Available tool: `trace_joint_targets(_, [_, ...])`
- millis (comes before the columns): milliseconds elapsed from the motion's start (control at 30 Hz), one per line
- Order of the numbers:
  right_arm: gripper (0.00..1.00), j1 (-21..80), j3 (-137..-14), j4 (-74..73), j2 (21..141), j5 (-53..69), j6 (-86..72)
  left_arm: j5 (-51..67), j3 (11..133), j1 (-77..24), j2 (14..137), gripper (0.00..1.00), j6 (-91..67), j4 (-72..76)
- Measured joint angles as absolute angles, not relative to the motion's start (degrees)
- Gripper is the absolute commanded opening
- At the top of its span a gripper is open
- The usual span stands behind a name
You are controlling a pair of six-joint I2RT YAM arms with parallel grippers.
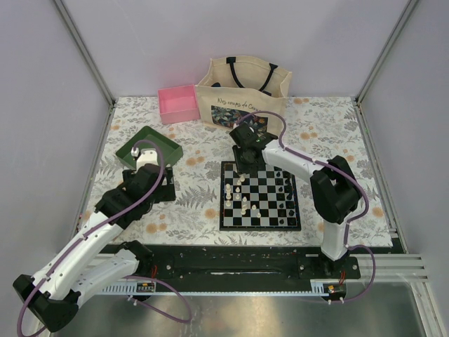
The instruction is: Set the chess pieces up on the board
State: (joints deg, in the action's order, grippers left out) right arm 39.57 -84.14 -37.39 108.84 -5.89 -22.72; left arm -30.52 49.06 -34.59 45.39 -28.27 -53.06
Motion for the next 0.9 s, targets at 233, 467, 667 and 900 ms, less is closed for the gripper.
trace_joint_targets(233, [0.35, 39.57, -84.16, -37.43, 110.83, -5.87, -22.74, -30.52, 49.06, -34.59, 45.6, 0.99, -28.27, -53.08])
trace_joint_targets(467, [0.25, 39.57, -84.2, -37.41, 111.72, -5.82, -22.74, -30.52, 49.06, -34.59, 45.6, 0.99, -28.27, -53.08])
trace_joint_targets(667, [0.2, 39.55, -84.2, -37.41, 111.72, -5.26, -22.72, -30.52, 49.06, -34.59, 45.6, 0.99, -28.25, -53.08])
trace_joint_targets(900, [0.18, 39.46, -84.2, -37.52, 111.57, -5.04, -22.72, -30.52, 49.06, -34.59, 45.6, 0.99, -28.27, -53.08])
